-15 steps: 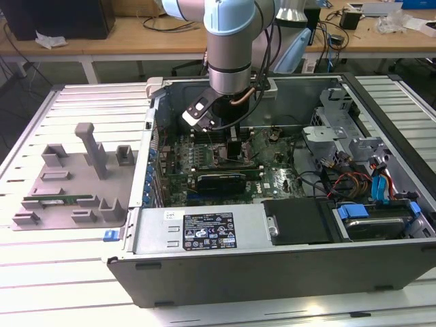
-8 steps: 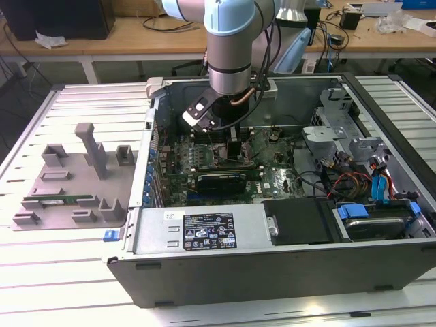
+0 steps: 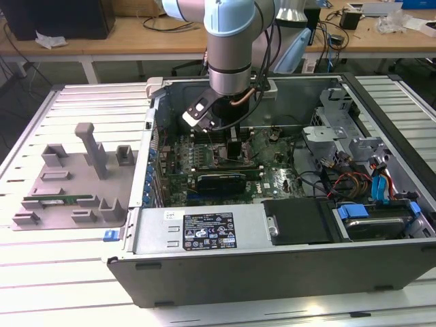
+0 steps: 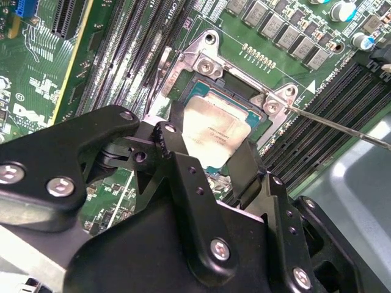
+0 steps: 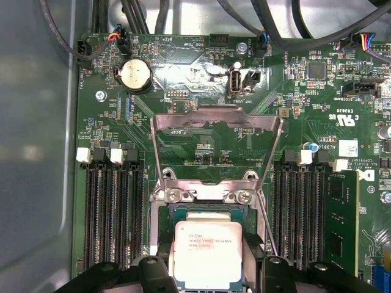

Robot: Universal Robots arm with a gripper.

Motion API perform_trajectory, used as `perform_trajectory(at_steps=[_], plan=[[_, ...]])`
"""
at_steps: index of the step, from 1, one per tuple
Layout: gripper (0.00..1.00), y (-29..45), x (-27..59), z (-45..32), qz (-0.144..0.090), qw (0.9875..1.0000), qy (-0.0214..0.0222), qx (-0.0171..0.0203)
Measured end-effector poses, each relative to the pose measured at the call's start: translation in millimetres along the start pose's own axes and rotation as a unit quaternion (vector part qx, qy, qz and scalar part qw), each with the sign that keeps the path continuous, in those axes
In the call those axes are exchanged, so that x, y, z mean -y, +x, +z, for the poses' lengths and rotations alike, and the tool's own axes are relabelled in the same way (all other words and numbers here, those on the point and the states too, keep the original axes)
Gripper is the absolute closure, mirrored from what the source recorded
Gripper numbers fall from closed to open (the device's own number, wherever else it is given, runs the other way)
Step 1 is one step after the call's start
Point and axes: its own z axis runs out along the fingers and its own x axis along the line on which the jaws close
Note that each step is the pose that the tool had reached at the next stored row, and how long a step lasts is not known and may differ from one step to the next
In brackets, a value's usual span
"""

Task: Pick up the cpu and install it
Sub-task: 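Place the cpu into insertion slot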

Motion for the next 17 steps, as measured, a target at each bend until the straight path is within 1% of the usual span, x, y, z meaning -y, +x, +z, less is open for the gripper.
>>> perform_trajectory(at_steps=[1,2,5,7,9,12,14,17], plan=[[0.46,0.0,0.0,0.0,0.0,1.0,0.0001,0.0001],[0.39,-0.2,0.1,-0.3,0.0,1.0,0.0004,0.0005],[0.39,-0.2,0.1,-0.4,0.0,1.0,0.0005,0.0007],[0.39,-0.2,0.1,-2.0,0.0,1.0,0.0005,0.0007],[0.39,-0.2,-0.1,-5.3,0.0,1.0,0.0004,0.0006],[0.39,-0.3,-0.6,-14.6,0.0,1.0,0.0004,0.0011],[0.39,-0.2,-0.7,-16.5,0.0,1.0,0.0004,0.0012],[0.39,-0.2,-0.7,-16.5,0.0,1.0,0.0004,0.0012]])
